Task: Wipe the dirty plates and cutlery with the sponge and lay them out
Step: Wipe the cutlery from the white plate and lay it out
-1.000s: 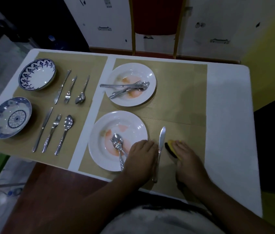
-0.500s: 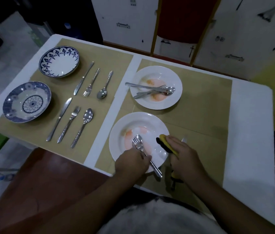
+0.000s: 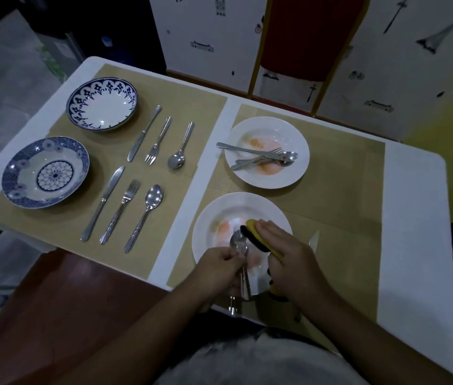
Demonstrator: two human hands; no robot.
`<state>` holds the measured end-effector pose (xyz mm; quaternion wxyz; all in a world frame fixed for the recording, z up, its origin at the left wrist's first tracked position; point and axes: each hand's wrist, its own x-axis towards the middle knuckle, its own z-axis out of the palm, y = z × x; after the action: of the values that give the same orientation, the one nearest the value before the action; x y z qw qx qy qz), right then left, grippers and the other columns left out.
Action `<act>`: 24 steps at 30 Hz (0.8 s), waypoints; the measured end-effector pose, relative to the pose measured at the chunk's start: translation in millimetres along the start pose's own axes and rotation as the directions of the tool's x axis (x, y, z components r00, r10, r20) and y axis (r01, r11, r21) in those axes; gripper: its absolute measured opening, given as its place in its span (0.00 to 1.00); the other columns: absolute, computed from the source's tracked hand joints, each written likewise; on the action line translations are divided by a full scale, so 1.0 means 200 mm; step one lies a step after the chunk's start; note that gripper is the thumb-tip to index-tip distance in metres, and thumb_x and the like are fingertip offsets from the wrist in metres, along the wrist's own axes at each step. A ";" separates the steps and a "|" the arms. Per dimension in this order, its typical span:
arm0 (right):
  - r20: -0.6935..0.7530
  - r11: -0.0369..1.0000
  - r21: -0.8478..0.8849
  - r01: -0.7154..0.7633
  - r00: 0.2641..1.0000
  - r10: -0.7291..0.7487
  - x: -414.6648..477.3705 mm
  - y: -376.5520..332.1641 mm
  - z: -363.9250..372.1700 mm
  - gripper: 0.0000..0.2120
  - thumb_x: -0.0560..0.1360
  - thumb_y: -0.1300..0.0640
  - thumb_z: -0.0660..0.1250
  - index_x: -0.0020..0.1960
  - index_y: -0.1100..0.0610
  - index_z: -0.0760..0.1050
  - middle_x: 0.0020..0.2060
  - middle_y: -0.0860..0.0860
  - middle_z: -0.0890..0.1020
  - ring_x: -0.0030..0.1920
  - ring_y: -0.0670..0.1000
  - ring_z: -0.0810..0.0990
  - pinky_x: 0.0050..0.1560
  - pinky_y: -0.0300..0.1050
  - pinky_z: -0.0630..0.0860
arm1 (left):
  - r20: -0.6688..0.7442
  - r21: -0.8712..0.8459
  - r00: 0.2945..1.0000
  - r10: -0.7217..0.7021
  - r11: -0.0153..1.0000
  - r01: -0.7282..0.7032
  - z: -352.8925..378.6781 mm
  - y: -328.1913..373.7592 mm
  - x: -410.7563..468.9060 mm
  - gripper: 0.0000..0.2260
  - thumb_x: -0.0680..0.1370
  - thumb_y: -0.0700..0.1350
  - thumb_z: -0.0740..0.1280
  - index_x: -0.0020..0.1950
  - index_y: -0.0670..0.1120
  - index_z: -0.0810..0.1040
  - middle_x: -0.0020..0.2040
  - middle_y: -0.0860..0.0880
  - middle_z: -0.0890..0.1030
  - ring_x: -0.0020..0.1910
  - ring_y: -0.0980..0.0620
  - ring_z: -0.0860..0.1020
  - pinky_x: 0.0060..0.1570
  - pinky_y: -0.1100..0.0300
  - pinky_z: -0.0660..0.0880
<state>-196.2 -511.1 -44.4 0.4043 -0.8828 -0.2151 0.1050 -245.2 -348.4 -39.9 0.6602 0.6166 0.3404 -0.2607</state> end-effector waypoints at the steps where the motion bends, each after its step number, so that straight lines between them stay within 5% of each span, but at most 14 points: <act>1: 0.014 0.999 -0.010 0.034 0.999 -0.034 0.00 0.00 0.03 0.32 0.67 0.71 0.56 0.70 0.54 0.70 0.68 0.43 0.69 0.71 0.42 0.64 0.71 0.38 0.61 | 0.012 -0.032 1.000 -0.013 0.999 0.014 -0.01 0.00 -0.01 0.10 0.82 0.44 0.65 0.44 0.41 0.81 0.32 0.42 0.81 0.32 0.45 0.82 0.33 0.54 0.80; 6: 0.120 0.988 -0.087 0.124 0.986 -0.113 0.00 -0.02 0.14 0.29 0.70 0.62 0.50 0.69 0.55 0.71 0.69 0.47 0.70 0.72 0.48 0.65 0.71 0.39 0.60 | 0.021 -0.106 1.000 0.007 0.994 -0.005 -0.06 0.00 -0.02 0.10 0.83 0.43 0.63 0.48 0.40 0.82 0.31 0.46 0.80 0.31 0.49 0.78 0.30 0.59 0.74; 11: 0.209 0.961 -0.223 0.164 0.971 -0.117 0.09 0.08 0.16 0.24 0.74 0.61 0.55 0.69 0.57 0.70 0.67 0.54 0.74 0.71 0.53 0.68 0.70 0.53 0.65 | 0.005 -0.152 1.000 0.019 0.988 -0.018 -0.11 -0.03 -0.04 0.11 0.83 0.40 0.63 0.47 0.38 0.83 0.28 0.49 0.77 0.27 0.53 0.74 0.25 0.64 0.69; 13: 0.173 0.969 -0.223 0.111 0.982 -0.072 0.15 0.07 0.14 0.25 0.72 0.54 0.57 0.67 0.60 0.73 0.65 0.56 0.76 0.68 0.55 0.71 0.68 0.50 0.66 | 0.025 -0.167 0.999 0.020 0.986 -0.016 -0.13 -0.04 -0.03 0.10 0.82 0.39 0.63 0.48 0.37 0.82 0.30 0.48 0.76 0.27 0.54 0.73 0.24 0.64 0.67; 16: -0.035 0.991 -0.020 -0.135 0.990 0.135 0.20 0.02 0.10 0.25 0.71 0.69 0.57 0.67 0.58 0.73 0.65 0.52 0.76 0.66 0.50 0.73 0.68 0.39 0.65 | 0.016 -0.139 1.000 0.001 0.990 0.002 -0.17 -0.03 0.01 0.09 0.82 0.39 0.63 0.48 0.41 0.82 0.37 0.47 0.80 0.27 0.55 0.72 0.27 0.63 0.67; 18: -0.119 0.957 0.103 -0.270 0.952 0.281 0.21 0.00 0.08 0.30 0.71 0.75 0.57 0.68 0.54 0.72 0.66 0.48 0.74 0.67 0.45 0.71 0.70 0.41 0.66 | -0.010 -0.130 1.000 -0.022 0.991 0.020 -0.19 -0.02 0.02 0.07 0.82 0.39 0.64 0.51 0.42 0.82 0.41 0.45 0.81 0.30 0.54 0.72 0.30 0.62 0.68; 21: -0.150 0.992 0.075 -0.100 0.983 0.110 0.18 -0.06 0.07 0.30 0.69 0.71 0.57 0.68 0.55 0.72 0.66 0.46 0.73 0.68 0.43 0.70 0.70 0.41 0.65 | -0.042 -0.131 0.999 -0.026 0.991 0.021 -0.20 -0.01 0.04 0.06 0.80 0.36 0.66 0.51 0.42 0.83 0.38 0.42 0.78 0.31 0.50 0.71 0.30 0.59 0.66; 24: 0.013 0.984 -0.108 0.140 0.990 -0.140 0.13 -0.08 0.13 0.29 0.68 0.62 0.55 0.69 0.56 0.71 0.67 0.47 0.72 0.71 0.46 0.66 0.71 0.38 0.60 | -0.027 -0.112 1.000 0.003 0.994 -0.006 -0.18 -0.01 0.04 0.08 0.79 0.36 0.65 0.49 0.42 0.84 0.34 0.43 0.75 0.27 0.50 0.70 0.28 0.60 0.61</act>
<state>-186.8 -472.2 -48.4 0.3613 -0.8859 -0.2830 0.0668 -246.0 -311.9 -46.6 0.6897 0.5827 0.3622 -0.2314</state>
